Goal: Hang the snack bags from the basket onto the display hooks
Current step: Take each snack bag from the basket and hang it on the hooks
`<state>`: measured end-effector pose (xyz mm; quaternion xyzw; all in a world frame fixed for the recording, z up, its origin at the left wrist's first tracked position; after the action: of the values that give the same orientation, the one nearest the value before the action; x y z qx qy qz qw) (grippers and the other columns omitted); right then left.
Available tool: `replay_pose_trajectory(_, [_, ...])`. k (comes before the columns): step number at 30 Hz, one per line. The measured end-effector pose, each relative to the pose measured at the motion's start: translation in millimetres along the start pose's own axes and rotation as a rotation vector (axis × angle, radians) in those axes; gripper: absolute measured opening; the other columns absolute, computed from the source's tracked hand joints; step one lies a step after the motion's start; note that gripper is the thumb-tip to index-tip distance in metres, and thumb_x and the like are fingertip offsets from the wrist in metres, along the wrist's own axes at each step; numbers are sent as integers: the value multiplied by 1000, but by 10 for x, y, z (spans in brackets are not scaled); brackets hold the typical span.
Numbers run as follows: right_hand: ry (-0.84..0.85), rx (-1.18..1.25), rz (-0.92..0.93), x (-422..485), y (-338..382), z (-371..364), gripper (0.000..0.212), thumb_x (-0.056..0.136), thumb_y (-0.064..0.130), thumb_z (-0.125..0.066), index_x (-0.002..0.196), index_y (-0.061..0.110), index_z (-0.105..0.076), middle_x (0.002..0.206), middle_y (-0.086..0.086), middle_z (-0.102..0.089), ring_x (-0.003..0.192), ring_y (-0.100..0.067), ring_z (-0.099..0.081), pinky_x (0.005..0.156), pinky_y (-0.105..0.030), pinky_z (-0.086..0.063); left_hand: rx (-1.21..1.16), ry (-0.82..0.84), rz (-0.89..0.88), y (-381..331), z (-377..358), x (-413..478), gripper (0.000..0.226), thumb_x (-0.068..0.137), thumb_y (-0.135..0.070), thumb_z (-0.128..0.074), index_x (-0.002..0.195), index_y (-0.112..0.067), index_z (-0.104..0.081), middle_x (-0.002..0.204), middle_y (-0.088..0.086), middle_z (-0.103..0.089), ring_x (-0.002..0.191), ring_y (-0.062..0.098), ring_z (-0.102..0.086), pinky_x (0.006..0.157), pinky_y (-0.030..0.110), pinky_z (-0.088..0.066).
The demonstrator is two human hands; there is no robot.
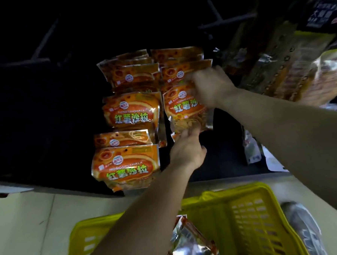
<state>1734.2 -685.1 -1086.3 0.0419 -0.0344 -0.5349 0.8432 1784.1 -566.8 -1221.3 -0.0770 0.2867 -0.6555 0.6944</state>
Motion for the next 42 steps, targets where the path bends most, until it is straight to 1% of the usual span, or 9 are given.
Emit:
replay_pose_trajectory(4, [-30, 84, -3, 94, -20, 30, 33, 95, 33, -57, 128, 32, -56, 121, -9, -64, 117, -33, -55, 104, -45, -30, 124, -7, 34, 78, 66, 167, 75, 94, -36, -58, 155, -33, -14, 156, 6, -28, 142, 33, -31, 101, 48, -46])
replay_pose_trajectory(8, [-31, 56, -43, 63, -59, -23, 39, 94, 38, -56, 131, 30, -51, 121, -10, -64, 115, -33, -56, 102, -45, -32, 91, 47, 41, 130, 23, 158, 79, 95, -34, -57, 156, -37, -8, 156, 6, -29, 142, 32, -31, 103, 47, -44])
replay_pose_trajectory(14, [-116, -36, -44, -42, -33, 93, 62, 81, 38, -61, 137, 18, -44, 138, -16, -47, 130, -37, -38, 108, -50, -27, 5, -32, 26, 72, 106, 45, 74, 95, -28, -57, 156, -34, -16, 156, 7, -31, 138, 32, -38, 102, 46, -48])
replay_pose_trajectory(18, [-112, -35, -53, -133, -38, 114, 68, 79, 41, -65, 138, 16, -41, 140, -16, -44, 130, -37, -36, 107, -50, -29, -17, -71, 16, 54, 198, 12, 78, 95, -28, -58, 157, -33, -12, 157, 6, -32, 140, 30, -38, 104, 44, -47])
replay_pose_trajectory(26, [-140, -38, -87, -431, -18, 290, 75, 80, 37, -66, 144, 15, -34, 142, -17, -39, 129, -38, -35, 106, -51, -33, 15, -41, 5, 14, 289, -266, 72, 94, -31, -57, 154, -34, -18, 157, 2, -32, 138, 30, -39, 101, 43, -45])
replay_pose_trajectory(29, [-140, -24, -90, -662, 53, 451, 72, 82, 36, -64, 144, 15, -34, 139, -15, -42, 127, -37, -36, 104, -51, -35, -3, -49, 6, -26, 446, -488, 71, 94, -32, -58, 155, -33, -23, 159, -1, -31, 141, 28, -38, 108, 40, -40])
replay_pose_trajectory(36, [-76, 15, -125, -1570, 295, 753, 59, 88, 38, -57, 138, 13, -40, 135, -14, -45, 125, -38, -38, 99, -52, -40, -16, -82, -51, -166, 873, -1345, 66, 94, -29, -57, 154, -29, -30, 156, 3, -36, 141, 26, -37, 113, 39, -38])
replay_pose_trajectory(39, [-23, 22, -150, -1994, 377, 757, 61, 87, 37, -58, 140, 14, -39, 137, -13, -42, 126, -38, -36, 99, -50, -39, -50, -78, -70, -212, 979, -1695, 64, 95, -29, -56, 155, -28, -32, 156, 5, -36, 141, 27, -36, 114, 40, -36])
replay_pose_trajectory(42, [46, 30, -173, -2399, 454, 626, 65, 87, 38, -59, 144, 17, -35, 139, -11, -39, 129, -37, -34, 101, -50, -37, -12, -56, -45, -128, 960, -2053, 60, 96, -32, -56, 152, -25, -36, 153, 7, -39, 136, 28, -43, 109, 39, -40])
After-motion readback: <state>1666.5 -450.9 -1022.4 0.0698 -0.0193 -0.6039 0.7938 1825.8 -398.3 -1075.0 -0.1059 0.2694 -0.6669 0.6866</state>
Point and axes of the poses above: each hand's wrist, its own x-axis towards the middle knuckle, its own z-axis out of the back of the hand, y = z × x, the point moved 9 cm from there along x, towards the middle knuckle
